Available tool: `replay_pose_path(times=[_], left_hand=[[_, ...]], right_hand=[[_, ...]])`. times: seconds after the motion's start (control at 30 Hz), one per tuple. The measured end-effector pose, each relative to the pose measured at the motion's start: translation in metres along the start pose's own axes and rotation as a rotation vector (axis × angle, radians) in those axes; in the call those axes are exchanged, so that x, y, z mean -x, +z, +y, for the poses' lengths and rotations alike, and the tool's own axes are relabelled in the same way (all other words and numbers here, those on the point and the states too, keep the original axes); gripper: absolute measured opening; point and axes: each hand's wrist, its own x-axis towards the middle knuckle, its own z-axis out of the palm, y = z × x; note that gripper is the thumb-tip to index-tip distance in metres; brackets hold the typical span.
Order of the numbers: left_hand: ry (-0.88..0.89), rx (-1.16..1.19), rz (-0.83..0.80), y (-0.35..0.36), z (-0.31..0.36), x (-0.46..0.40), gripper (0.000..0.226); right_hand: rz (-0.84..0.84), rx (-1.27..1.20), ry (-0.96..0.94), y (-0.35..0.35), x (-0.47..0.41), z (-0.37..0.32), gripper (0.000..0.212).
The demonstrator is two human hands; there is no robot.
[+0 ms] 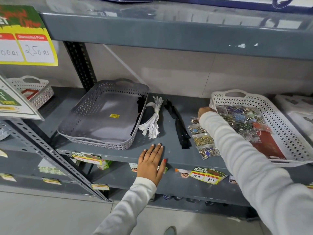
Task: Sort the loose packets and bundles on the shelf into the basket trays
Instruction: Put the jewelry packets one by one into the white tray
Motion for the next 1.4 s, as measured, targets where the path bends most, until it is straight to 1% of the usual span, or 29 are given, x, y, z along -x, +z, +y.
replay_pose_path(times=[0.07, 0.17, 0.23, 0.3, 0.33, 0.4, 0.43, 0.53, 0.6, 0.7, 0.8, 0.83, 0.93, 1.0, 1.03, 1.1, 1.17, 1.23, 1.3, 1.33, 1.4], left_hand=[[-0.003, 0.004, -0.008, 0.001, 0.000, 0.000, 0.048], [0.006, 0.001, -0.010, 0.004, -0.002, 0.000, 0.048], [0.005, -0.001, -0.020, 0.003, -0.002, -0.001, 0.048], [0.008, 0.002, -0.025, 0.004, -0.002, -0.001, 0.048], [0.009, 0.005, -0.029, 0.004, -0.002, -0.001, 0.048], [0.008, 0.003, -0.035, 0.002, -0.002, -0.001, 0.047], [0.006, 0.000, -0.040, 0.001, -0.002, -0.001, 0.049], [0.001, -0.009, -0.044, 0.001, -0.002, 0.000, 0.065], [0.003, -0.003, -0.033, 0.002, -0.002, 0.000, 0.068], [0.001, 0.018, -0.031, 0.002, -0.002, -0.001, 0.067], [0.004, 0.038, -0.022, 0.002, -0.002, 0.000, 0.058], [0.004, 0.041, -0.019, 0.002, -0.002, -0.001, 0.060], [0.011, 0.043, -0.012, 0.003, -0.003, -0.001, 0.065], [0.019, 0.042, 0.004, 0.004, -0.003, -0.001, 0.066], [0.024, 0.039, 0.014, 0.005, -0.003, -0.001, 0.065], [0.037, 0.027, 0.034, 0.006, -0.004, -0.002, 0.060], [0.047, 0.010, 0.067, 0.008, -0.004, -0.002, 0.049], [0.046, 0.014, 0.079, 0.009, -0.004, -0.002, 0.048], [0.046, 0.011, 0.086, 0.009, -0.004, -0.002, 0.048], [0.042, 0.005, 0.085, 0.008, -0.004, -0.003, 0.048], [0.040, -0.005, 0.077, 0.007, -0.003, -0.003, 0.049]], right_hand=[[0.044, -0.050, -0.015, 0.002, 0.000, 0.002, 0.032], [0.150, -0.295, -0.061, -0.004, -0.001, -0.007, 0.028], [0.161, -0.467, -0.061, -0.011, 0.003, -0.022, 0.024], [0.121, -0.574, -0.064, -0.015, 0.010, -0.041, 0.027], [0.080, -0.567, -0.072, -0.015, 0.013, -0.051, 0.034], [-0.023, -0.477, -0.072, -0.007, 0.022, -0.065, 0.050], [-0.052, -0.434, -0.067, -0.001, 0.026, -0.070, 0.053], [-0.015, -0.436, -0.081, 0.012, 0.031, -0.074, 0.046], [0.009, -0.450, -0.079, 0.007, 0.032, -0.077, 0.045], [-0.006, -0.516, -0.014, -0.016, 0.021, -0.083, 0.046], [0.009, -0.624, -0.009, -0.039, 0.008, -0.095, 0.045], [0.019, -0.648, -0.012, -0.041, 0.005, -0.100, 0.043], [0.014, -0.663, -0.025, -0.037, 0.002, -0.121, 0.036], [-0.031, -0.669, -0.021, -0.024, 0.001, -0.130, 0.034], [-0.059, -0.686, -0.026, -0.018, 0.004, -0.133, 0.034], [-0.063, -0.682, -0.078, -0.010, 0.011, -0.135, 0.034], [-0.054, -0.667, -0.133, -0.009, 0.016, -0.130, 0.035], [-0.058, -0.696, -0.155, -0.013, 0.021, -0.117, 0.040], [-0.047, -0.748, -0.147, -0.020, 0.019, -0.095, 0.039], [-0.035, -0.771, -0.139, -0.023, 0.018, -0.083, 0.033], [-0.086, -0.889, -0.096, -0.028, 0.022, -0.055, 0.015]])
